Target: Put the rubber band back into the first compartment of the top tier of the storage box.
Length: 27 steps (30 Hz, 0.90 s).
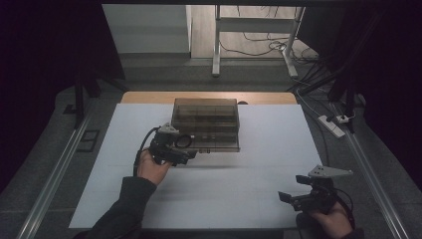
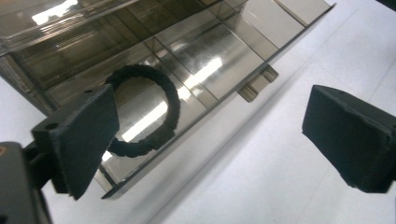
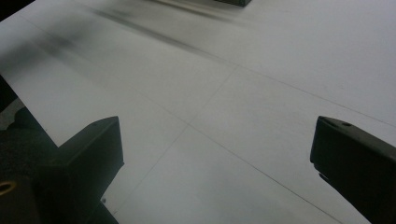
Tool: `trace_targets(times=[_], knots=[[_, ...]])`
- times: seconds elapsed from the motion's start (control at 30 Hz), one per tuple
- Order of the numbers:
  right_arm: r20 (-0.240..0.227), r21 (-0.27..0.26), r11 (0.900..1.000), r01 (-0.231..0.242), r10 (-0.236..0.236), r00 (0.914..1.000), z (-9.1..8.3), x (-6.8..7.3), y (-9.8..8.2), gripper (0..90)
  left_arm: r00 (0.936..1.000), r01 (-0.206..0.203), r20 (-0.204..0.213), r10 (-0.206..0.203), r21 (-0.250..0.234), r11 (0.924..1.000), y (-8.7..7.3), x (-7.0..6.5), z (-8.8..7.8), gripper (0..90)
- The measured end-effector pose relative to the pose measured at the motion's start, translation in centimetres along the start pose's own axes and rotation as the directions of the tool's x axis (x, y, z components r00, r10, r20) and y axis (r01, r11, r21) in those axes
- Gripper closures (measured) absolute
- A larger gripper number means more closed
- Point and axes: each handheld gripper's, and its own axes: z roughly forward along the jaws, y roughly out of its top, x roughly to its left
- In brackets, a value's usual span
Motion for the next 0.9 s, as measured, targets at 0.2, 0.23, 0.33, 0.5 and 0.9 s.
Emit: trace_targets(times=[0.2, 0.23, 0.33, 0.5, 0.9], knots=[[-0.001, -0.001, 1.000, -0.001, 0.001, 1.0000, 0.0, 0.0, 0.0, 2.6, 0.9988, 0.013, 0.047, -0.012, -0.008, 0.9999, -0.2, -0.2, -0.2, 0.0], [-0.001, -0.001, 1.000, -0.001, 0.001, 1.0000, 0.0, 0.0, 0.0, 2.6, 0.9988, 0.009, 0.047, -0.009, -0.009, 0.9999, -0.2, -0.3, -0.2, 0.0], [-0.001, 0.000, 1.000, 0.000, 0.000, 1.0000, 0.0, 0.0, 0.0, 2.6, 0.9988, -0.008, 0.048, 0.009, -0.008, 0.9999, -0.3, -0.5, -0.3, 0.0], [0.000, 0.000, 1.000, 0.001, -0.001, 1.0000, 0.0, 0.0, 0.0, 2.6, 0.9977, -0.021, 0.064, 0.022, -0.018, 0.9996, -0.5, -0.9, -0.4, 0.0], [-0.001, -0.001, 1.000, 0.000, 0.000, 1.0000, 0.0, 0.0, 0.0, 2.6, 0.9921, -0.056, 0.111, 0.058, -0.027, 0.9981, -1.0, -1.5, -1.0, 0.0]])
